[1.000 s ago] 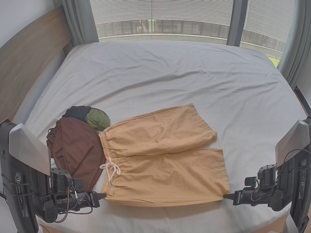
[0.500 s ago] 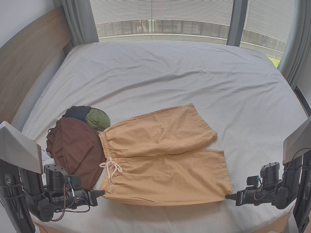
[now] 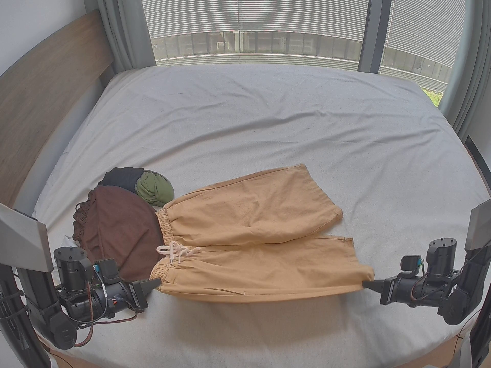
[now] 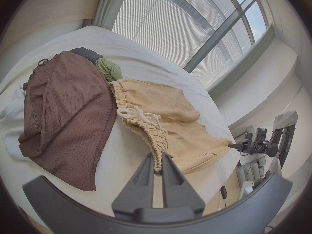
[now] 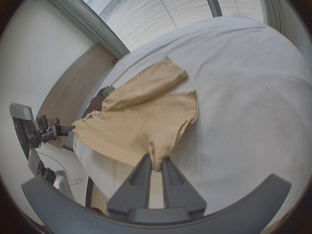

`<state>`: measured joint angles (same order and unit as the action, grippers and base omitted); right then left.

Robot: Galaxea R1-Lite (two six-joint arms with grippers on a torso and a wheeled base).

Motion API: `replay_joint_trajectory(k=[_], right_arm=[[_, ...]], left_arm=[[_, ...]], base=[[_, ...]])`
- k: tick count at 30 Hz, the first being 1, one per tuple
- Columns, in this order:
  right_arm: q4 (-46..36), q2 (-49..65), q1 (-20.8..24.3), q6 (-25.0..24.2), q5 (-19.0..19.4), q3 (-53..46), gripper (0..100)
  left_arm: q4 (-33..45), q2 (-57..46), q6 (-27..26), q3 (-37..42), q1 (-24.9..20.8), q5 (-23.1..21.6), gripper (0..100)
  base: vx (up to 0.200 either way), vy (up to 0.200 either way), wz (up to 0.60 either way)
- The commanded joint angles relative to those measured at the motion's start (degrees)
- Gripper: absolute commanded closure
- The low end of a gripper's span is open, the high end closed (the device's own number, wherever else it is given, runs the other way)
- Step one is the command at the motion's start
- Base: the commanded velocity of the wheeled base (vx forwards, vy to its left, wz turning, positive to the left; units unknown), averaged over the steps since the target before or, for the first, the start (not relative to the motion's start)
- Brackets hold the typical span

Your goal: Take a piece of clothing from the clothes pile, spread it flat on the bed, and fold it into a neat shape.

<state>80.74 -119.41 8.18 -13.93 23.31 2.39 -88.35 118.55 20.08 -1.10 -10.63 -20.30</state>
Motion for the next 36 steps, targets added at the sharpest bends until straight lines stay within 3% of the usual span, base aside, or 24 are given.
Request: replay_joint_trajectory(k=[1, 6, 10, 17, 36], right_arm=[[0.91, 1.63, -0.09, -0.57, 0.16, 2.88, 100], [0.21, 1.9, -0.09, -0.57, 0.07, 6.93, 100], [0.12, 2.07, -0.09, -1.53, -0.02, 9.48, 100], [-0.85, 1.9, -1.06, -1.8, -0.02, 13.78, 100], [-24.49, 5.76, -0.97, -3.03, -0.11, 35.76, 100]], left_arm=[[-0.42, -0.52, 1.1, -1.28, 0.0, -0.01, 100], [-0.42, 0.01, 1.63, -5.85, 0.08, -0.01, 100], [-0.42, 0.19, 6.55, -6.99, -0.36, 0.26, 100], [-0.42, 0.45, 7.17, -7.34, -0.18, 0.61, 100], [-0.51, 2.56, 10.6, -11.56, -0.09, 5.97, 100]], base=[[0.0, 0.0, 0.0], [0.0, 0.0, 0.0], [0.0, 0.0, 0.0], [0.0, 0.0, 0.0], [0.0, 0.0, 0.0]])
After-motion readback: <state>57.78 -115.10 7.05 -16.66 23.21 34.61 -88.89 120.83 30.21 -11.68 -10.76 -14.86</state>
